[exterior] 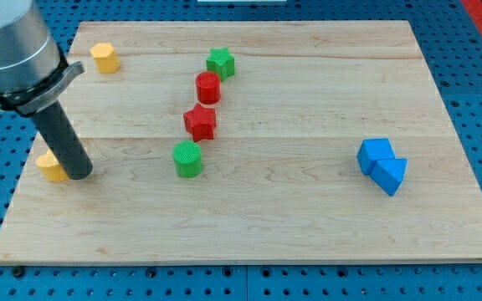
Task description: Slide the yellow heart closer to the yellow hexagon
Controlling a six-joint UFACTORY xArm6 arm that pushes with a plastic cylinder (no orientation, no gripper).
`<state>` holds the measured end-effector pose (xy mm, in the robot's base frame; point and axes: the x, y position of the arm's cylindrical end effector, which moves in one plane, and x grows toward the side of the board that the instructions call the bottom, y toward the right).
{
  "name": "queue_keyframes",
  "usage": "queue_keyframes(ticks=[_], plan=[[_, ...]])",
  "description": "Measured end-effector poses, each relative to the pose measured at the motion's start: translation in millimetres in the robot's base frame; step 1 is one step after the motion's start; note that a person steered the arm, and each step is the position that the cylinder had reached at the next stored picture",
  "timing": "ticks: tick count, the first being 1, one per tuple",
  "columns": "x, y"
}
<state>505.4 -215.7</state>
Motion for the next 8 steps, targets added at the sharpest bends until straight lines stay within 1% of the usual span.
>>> queue_keyframes(ticks=[3, 4, 5, 6, 7, 8], plan=[[23, -9], [11, -57], [-22, -39], [-31, -17], [-33, -16], [-63, -16]])
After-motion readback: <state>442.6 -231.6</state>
